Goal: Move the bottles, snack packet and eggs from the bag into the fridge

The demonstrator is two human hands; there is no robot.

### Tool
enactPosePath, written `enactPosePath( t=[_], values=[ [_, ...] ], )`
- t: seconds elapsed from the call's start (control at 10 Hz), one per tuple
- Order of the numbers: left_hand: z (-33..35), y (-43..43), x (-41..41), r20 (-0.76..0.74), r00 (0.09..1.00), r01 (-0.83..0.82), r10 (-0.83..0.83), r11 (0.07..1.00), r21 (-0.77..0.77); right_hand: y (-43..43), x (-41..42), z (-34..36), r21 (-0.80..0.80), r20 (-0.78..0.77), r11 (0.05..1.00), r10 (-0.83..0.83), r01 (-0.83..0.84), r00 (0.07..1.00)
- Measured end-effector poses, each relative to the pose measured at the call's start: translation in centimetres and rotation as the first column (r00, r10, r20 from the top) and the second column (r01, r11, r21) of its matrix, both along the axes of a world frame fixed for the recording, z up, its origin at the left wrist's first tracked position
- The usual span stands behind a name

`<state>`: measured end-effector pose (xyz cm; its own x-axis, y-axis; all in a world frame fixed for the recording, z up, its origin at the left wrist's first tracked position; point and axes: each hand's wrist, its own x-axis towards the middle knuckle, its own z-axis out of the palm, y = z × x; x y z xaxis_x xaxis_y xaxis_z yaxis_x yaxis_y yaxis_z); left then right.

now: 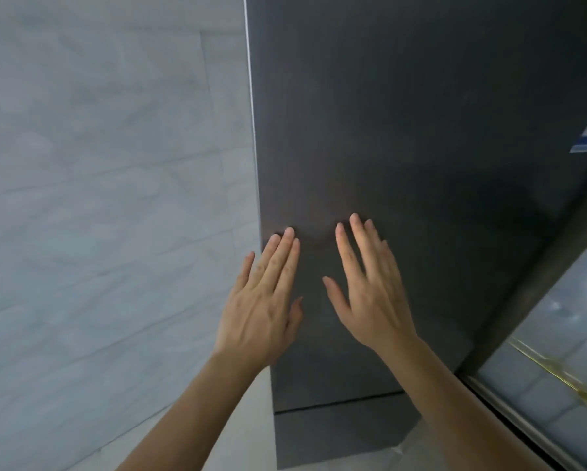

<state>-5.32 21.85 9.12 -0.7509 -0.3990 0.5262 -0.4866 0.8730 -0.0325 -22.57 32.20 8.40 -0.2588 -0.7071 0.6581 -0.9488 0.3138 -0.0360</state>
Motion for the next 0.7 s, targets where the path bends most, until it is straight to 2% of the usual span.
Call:
enactPosePath(
  t=[0.1, 0.3, 0.6, 0.7],
  values=[
    [-0.4, -0.5, -0.4, 0.04, 0.998, -0.048, 0.049, 0.998, -0.028, -1.0, -0.7, -1.0, 0.015, -0.033, 0.999, -0.03, 0.031, 0.999],
    [-0.8, 0.0, -0.9, 0.01, 0.997, -0.07, 0.071, 0.996, -0.051, -0.9, -0.8, -1.2, 0.011, -0.033, 0.999, -0.038, 0.038, 0.999],
    [1.0, 2.3, -0.8, -0.016, 0.995, -0.096, 0.096, 0.995, 0.003, 2.8, -0.6, 2.6, 0.172, -0.035, 0.985, 0.029, -0.022, 0.999],
    [1.7, 4.2, -1.1, -0.03, 0.996, -0.08, 0.083, 0.994, 0.069, 5.2, -0.7, 4.0, 0.142, -0.028, 0.99, -0.003, 0.007, 1.0]
  ],
)
